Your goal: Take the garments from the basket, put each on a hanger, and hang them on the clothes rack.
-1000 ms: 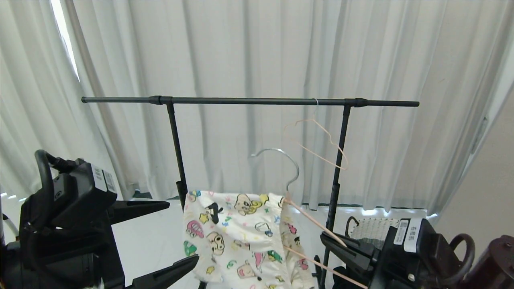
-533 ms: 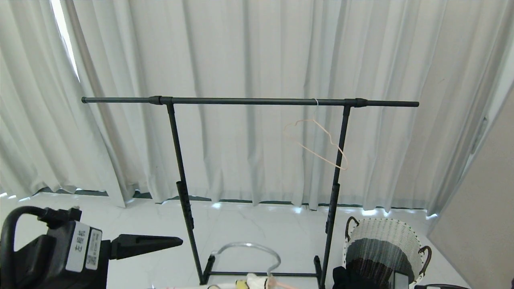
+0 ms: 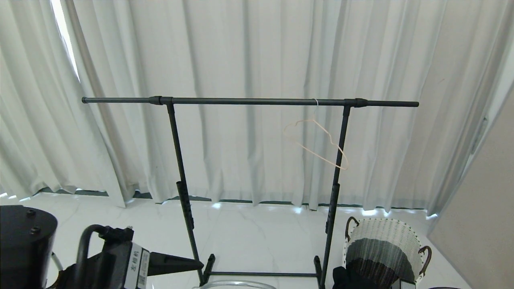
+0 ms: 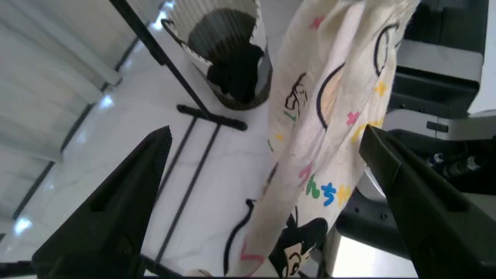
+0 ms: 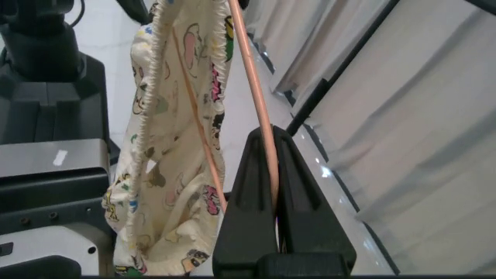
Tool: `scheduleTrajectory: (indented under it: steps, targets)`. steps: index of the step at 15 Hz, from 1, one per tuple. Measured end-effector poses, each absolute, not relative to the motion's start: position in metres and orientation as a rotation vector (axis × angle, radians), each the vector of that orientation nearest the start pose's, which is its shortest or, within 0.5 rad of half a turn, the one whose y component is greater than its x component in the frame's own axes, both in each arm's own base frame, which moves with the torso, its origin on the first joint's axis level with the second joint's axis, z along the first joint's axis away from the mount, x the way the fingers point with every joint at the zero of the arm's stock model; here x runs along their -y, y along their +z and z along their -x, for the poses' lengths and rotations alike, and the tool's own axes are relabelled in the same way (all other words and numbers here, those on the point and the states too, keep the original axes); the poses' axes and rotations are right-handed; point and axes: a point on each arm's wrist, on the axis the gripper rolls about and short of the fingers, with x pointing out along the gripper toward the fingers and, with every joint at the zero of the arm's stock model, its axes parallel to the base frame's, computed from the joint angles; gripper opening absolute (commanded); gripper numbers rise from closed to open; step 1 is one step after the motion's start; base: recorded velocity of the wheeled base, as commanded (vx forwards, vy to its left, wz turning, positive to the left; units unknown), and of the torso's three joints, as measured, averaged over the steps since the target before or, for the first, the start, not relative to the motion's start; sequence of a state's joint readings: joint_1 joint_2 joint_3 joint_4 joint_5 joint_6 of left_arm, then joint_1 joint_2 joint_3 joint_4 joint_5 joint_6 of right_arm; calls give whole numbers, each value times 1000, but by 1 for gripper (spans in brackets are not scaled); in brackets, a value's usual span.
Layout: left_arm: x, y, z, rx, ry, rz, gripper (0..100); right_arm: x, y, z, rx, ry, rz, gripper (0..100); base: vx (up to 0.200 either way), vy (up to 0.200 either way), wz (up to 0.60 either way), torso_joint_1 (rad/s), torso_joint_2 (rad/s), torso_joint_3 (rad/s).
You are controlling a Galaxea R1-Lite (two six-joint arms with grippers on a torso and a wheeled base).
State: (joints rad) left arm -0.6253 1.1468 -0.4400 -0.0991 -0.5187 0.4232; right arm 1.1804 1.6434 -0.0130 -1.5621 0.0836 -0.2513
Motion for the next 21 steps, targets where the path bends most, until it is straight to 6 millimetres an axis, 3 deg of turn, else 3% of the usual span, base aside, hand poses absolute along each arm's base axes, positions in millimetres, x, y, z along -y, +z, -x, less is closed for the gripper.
scheduleTrajectory:
  steps: [4,5,13,14,21]
  targets:
    - [101,162,-118,-407,-1271,-386,100,-173,116,-69,116,1266,252,0,0,0,0,0,0,0]
    - [102,162,-119,-412,-1276,-386,0,-173,117,-69,118,1265,251,0,0,0,0,0,0,0]
    - [105,158,-119,-433,-1295,-391,0,-172,118,-69,128,1262,255,0,0,0,0,0,0,0]
    - [105,158,-119,-433,-1294,-390,0,-172,118,-69,130,1263,259,100,0,0,0,0,0,0]
    - [97,142,-116,-512,-1244,-397,0,-168,114,-77,144,1209,328,100,0,0,0,0,0,0]
